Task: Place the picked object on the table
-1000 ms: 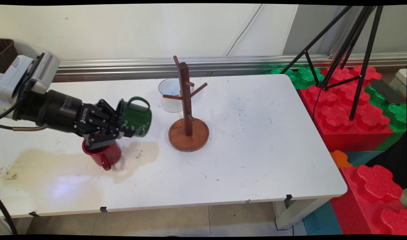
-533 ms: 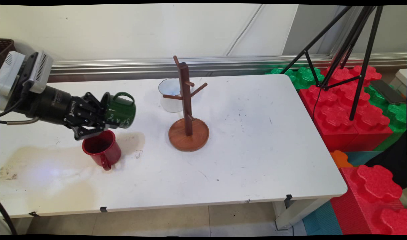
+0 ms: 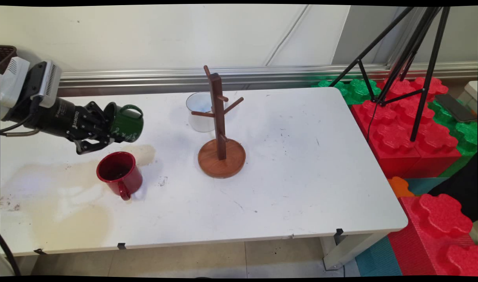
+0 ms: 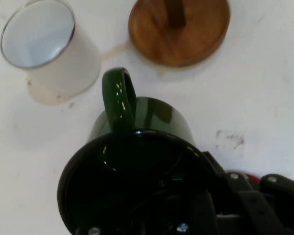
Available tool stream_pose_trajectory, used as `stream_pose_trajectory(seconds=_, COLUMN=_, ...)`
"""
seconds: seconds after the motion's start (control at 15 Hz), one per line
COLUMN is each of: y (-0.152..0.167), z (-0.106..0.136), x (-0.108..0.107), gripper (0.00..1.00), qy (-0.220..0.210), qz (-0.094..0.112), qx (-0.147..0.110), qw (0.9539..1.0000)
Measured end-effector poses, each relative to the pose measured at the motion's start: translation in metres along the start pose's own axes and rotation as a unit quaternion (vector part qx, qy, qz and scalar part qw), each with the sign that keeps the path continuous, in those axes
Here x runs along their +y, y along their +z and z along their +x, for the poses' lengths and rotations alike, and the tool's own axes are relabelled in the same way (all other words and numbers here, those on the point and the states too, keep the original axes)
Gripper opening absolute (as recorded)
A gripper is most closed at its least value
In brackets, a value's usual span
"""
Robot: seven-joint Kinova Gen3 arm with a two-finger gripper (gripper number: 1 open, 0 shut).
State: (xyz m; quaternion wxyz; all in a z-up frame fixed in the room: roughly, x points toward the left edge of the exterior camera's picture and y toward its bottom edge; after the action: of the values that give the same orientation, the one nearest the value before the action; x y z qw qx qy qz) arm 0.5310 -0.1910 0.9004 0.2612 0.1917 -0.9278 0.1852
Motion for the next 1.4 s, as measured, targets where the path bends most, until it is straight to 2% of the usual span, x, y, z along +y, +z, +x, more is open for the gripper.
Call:
stream_pose_trajectory(seconds=0.2, y=0.002, z=-0.007, x=-0.012, gripper=0.00, qy=0.018, qz=0.006, qx=-0.024, qw=0.9995)
stream_pose_trajectory(seconds=0.47, y=0.008, z=-0.015, x=-0.025, gripper=0.00, qy=0.043, qz=0.004, qx=-0.050, qw=0.9978)
stream_pose_trajectory(seconds=0.93, y=0.020, z=-0.034, x=-0.052, gripper=0.00, qy=0.091, qz=-0.013, qx=-0.101, qw=0.9906)
stream_pose_trajectory(seconds=1.4, y=0.033, z=-0.051, x=-0.073, gripper=0.00, qy=0.126, qz=-0.032, qx=-0.130, qw=0.9829)
